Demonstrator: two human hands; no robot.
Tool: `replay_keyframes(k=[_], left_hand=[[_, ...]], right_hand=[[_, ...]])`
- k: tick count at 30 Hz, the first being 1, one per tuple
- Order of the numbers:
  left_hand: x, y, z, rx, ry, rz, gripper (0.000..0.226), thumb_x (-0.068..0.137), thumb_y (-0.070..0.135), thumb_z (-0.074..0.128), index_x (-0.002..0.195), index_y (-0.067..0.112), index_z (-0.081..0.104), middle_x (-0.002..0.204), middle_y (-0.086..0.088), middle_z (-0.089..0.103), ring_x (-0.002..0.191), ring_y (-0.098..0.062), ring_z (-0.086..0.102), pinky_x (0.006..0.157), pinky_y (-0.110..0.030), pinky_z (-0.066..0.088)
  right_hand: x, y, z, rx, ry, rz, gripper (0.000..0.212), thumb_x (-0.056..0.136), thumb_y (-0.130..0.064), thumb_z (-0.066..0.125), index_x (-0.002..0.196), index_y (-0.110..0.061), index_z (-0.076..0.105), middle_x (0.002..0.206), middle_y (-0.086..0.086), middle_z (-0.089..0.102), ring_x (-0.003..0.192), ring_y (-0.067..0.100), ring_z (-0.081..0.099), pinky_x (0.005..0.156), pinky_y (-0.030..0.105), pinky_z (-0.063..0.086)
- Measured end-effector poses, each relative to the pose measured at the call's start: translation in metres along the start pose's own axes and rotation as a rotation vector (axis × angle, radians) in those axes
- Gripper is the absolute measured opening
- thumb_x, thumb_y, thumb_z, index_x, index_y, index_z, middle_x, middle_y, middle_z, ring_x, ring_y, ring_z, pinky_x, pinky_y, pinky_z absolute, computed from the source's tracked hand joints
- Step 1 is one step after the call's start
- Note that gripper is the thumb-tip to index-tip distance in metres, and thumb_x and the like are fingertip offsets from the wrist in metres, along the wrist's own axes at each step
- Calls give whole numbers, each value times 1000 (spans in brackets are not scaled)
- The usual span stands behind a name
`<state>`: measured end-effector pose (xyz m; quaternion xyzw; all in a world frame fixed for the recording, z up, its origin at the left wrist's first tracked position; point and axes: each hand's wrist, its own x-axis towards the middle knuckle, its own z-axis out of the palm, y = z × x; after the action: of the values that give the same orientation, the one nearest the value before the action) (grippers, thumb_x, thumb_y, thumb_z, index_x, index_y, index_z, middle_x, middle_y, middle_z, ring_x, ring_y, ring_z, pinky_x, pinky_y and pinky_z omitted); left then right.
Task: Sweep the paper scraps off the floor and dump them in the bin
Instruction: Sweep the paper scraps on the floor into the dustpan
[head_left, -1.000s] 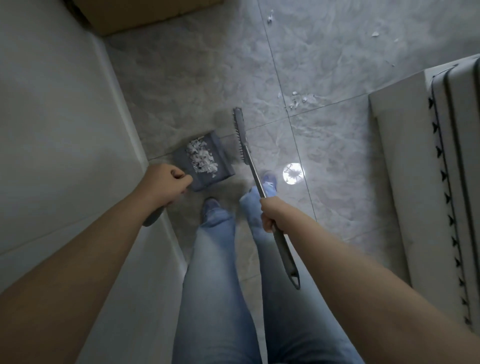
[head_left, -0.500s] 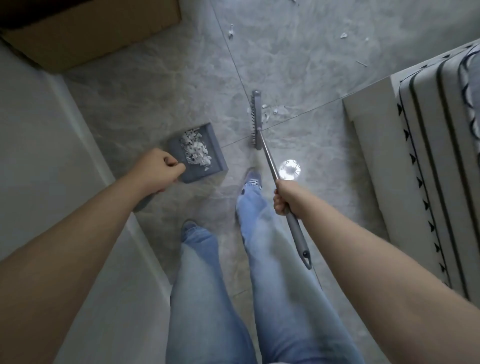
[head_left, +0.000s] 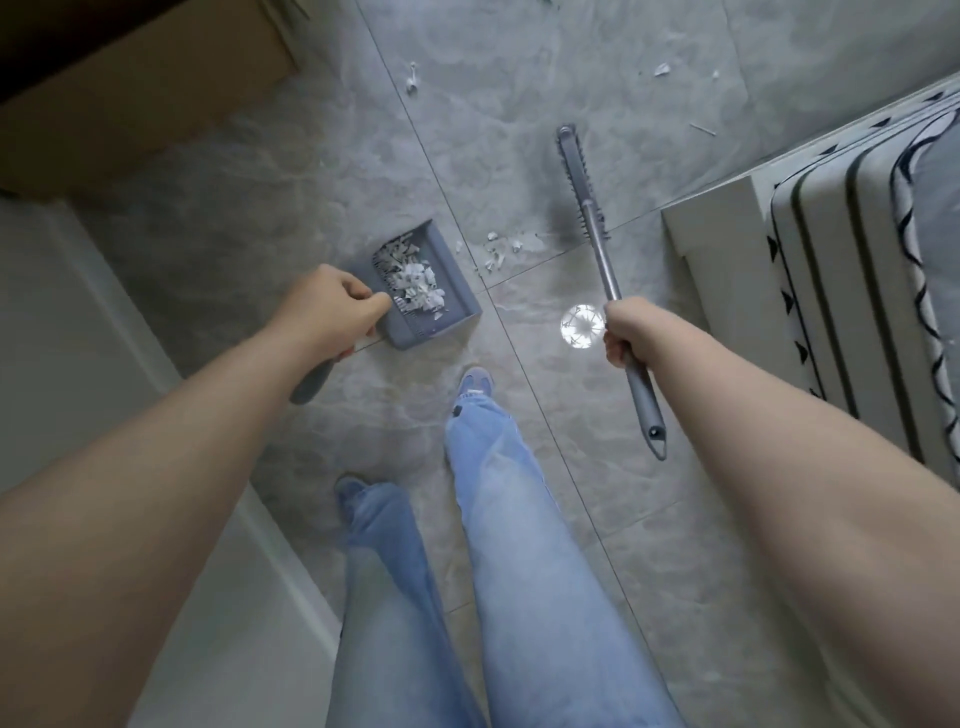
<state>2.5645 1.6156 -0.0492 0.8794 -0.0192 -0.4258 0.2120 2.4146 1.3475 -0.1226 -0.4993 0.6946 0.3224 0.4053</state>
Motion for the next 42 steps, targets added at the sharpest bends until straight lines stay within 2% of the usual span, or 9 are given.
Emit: replay_keyframes(k=[4, 6, 8, 13, 20, 23, 27, 36, 42], left_hand=[[14, 10, 6, -7, 30, -5, 34, 85, 18, 58, 70, -12, 61, 33, 0, 38, 22, -10, 38, 32, -14, 30], [15, 14, 9, -4, 30, 1, 34, 84, 16, 58, 69, -14, 58, 45, -7, 38, 22, -9, 37, 30, -13, 27], [15, 17, 10, -4, 27, 0, 34, 83, 17, 59, 67, -14, 57, 49, -9, 36, 23, -10, 35, 31, -13, 27], [16, 19, 4, 3, 21, -30, 37, 82, 22, 61, 68, -12, 58, 51, -10, 40, 30, -16, 39, 39, -20, 36], [18, 20, 6, 47, 31, -19, 33, 80, 20, 60, 65, -10, 56, 52, -7, 40, 32, -13, 36, 33, -16, 34], [19, 18, 5, 43, 33, -2, 33, 79, 18, 59, 65, -11, 53, 53, -9, 40, 38, -18, 37, 34, -16, 33], [15, 22, 2, -18, -15, -11, 31, 80, 13, 58, 65, -13, 50, 55, -9, 36, 37, -17, 35, 34, -16, 30], [15, 76, 32, 45, -144, 89, 28, 84, 12, 58, 62, -4, 52, 53, -11, 38, 27, -15, 39, 34, -17, 31], [23, 138, 81, 185, -242, 232, 31, 84, 14, 58, 60, -2, 49, 54, -11, 34, 34, -18, 34, 33, -16, 33]], right_hand=[[9, -23, 6, -188, -18, 18, 30, 88, -3, 27, 64, -1, 46, 27, 10, 41, 22, 18, 39, 37, 13, 37], [4, -16, 22, -232, -118, -33, 27, 86, -7, 26, 68, -2, 46, 42, 12, 50, 38, 23, 47, 52, 22, 44], [-7, -3, 35, -188, -206, -16, 24, 90, -12, 27, 74, -5, 43, 53, 10, 48, 40, 20, 44, 50, 23, 41], [-19, 40, 38, -72, -281, -4, 35, 99, -32, 39, 71, -12, 39, 36, 2, 33, 29, 14, 30, 39, 17, 28], [-4, 28, 34, -248, -152, -8, 24, 97, -20, 37, 82, -5, 48, 55, 11, 46, 44, 23, 46, 45, 26, 37], [-5, 5, 51, -388, -158, 20, 14, 92, -1, 47, 101, 0, 57, 52, 6, 56, 65, 22, 57, 63, 26, 48], [-21, 17, 63, -392, -365, -112, 19, 99, -18, 38, 91, -5, 49, 63, 10, 44, 50, 22, 43, 48, 25, 37], [2, 95, -9, -55, -151, 19, 33, 97, -30, 36, 78, -6, 49, 53, 14, 45, 41, 23, 43, 48, 30, 40], [65, 86, -72, -152, -81, 115, 29, 92, -7, 46, 63, -6, 47, 37, 8, 53, 44, 22, 53, 48, 26, 48]])
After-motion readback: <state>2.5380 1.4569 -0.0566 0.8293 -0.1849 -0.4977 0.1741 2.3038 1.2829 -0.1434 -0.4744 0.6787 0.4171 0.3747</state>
